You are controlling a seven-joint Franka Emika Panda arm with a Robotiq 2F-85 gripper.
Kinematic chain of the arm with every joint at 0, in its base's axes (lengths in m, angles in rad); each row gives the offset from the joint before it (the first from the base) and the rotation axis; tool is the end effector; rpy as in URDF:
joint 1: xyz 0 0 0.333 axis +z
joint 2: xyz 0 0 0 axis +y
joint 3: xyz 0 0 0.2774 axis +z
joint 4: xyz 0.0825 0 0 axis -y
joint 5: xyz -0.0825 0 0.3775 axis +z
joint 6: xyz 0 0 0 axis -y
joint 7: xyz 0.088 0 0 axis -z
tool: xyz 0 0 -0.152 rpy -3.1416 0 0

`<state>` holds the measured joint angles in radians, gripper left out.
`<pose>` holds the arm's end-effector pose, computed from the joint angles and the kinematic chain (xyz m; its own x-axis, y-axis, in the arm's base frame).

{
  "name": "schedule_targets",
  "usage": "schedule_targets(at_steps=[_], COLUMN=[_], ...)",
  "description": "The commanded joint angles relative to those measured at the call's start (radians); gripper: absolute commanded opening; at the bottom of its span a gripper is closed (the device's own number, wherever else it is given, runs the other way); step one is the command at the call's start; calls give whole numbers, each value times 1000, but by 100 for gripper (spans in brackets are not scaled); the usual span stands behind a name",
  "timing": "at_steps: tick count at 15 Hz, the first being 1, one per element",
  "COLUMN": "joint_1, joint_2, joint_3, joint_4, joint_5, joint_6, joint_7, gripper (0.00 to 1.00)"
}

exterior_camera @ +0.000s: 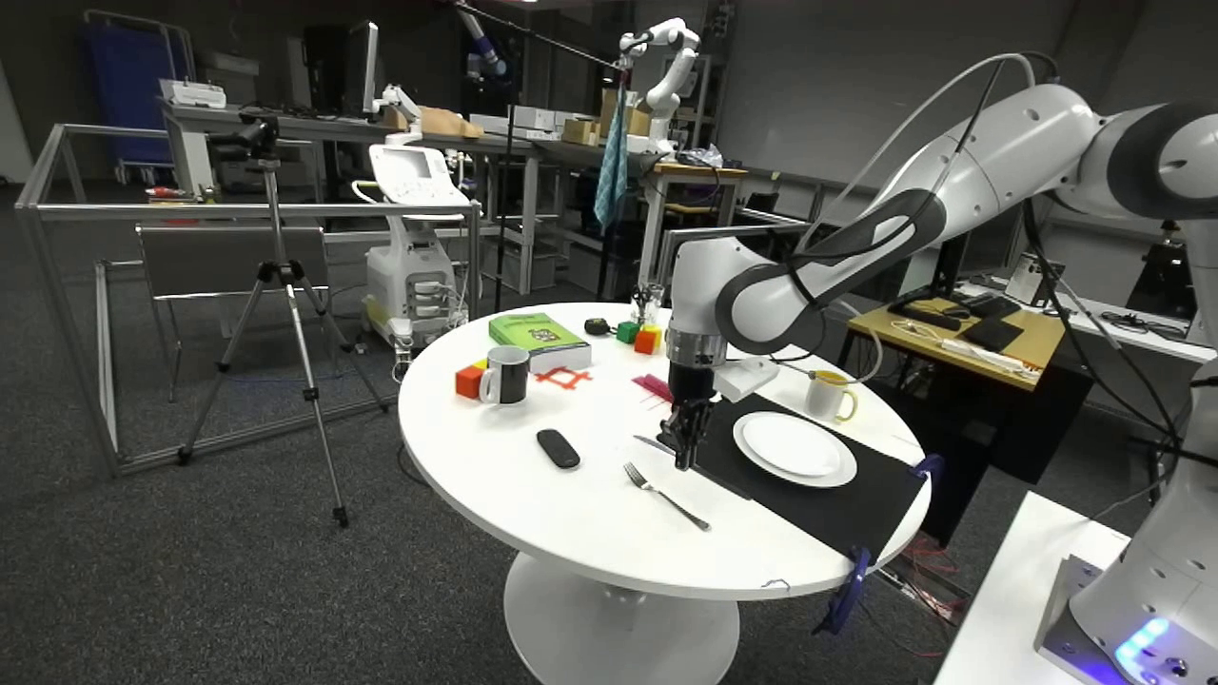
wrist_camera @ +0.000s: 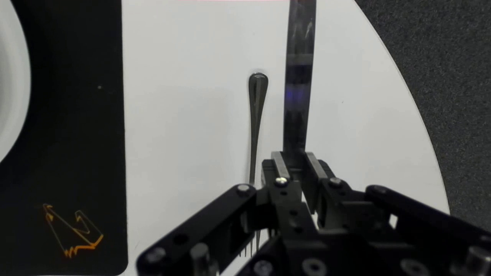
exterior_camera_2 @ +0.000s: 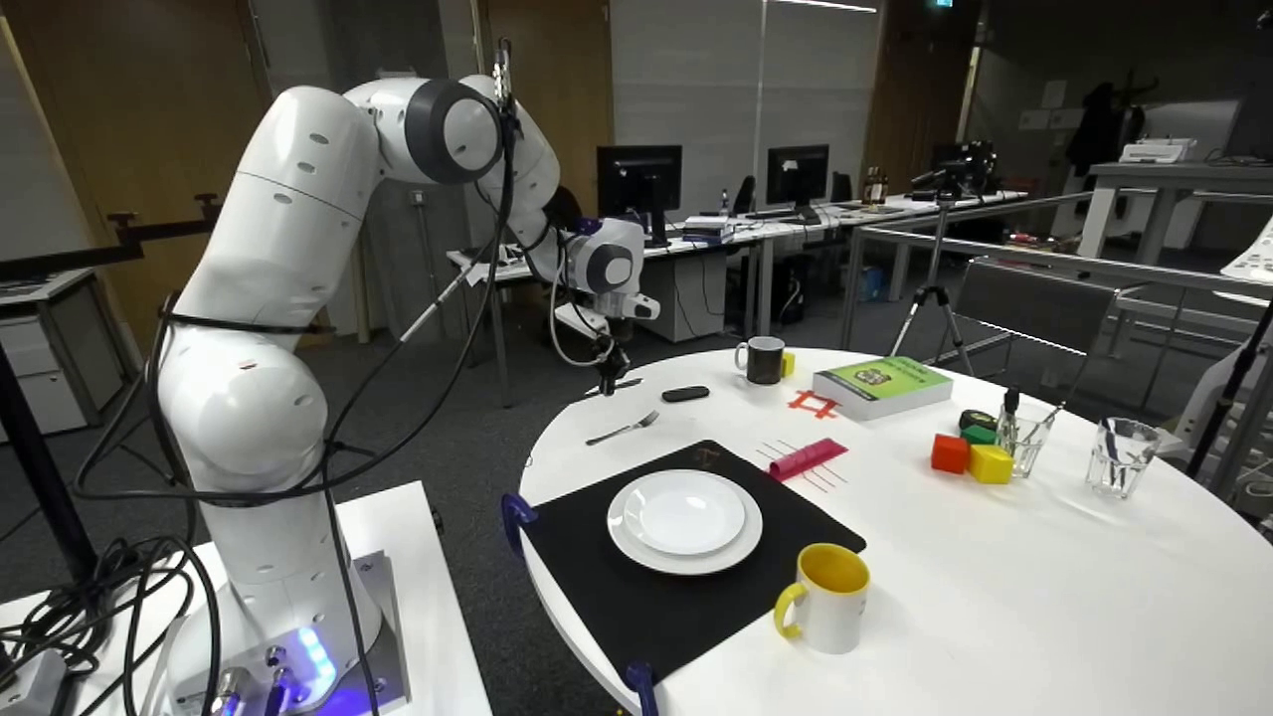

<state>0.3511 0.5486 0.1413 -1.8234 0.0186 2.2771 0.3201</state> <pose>0.5378 0.2903 0.1566 0.9830 0.1440 -0.1136 0.1387 -0.9889 -0.0533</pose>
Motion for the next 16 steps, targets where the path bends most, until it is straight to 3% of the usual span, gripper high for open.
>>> schedule_targets(at_steps=[1, 7, 16], joint_1=[7, 33, 138], joint_2=[81, 184, 258], joint_3=[-4, -25, -103], joint_4=[78, 160, 245], joint_5=[15, -4, -134], joint_6=[-8, -7, -13], joint_7=[38, 86, 174], gripper=[4, 4, 4])
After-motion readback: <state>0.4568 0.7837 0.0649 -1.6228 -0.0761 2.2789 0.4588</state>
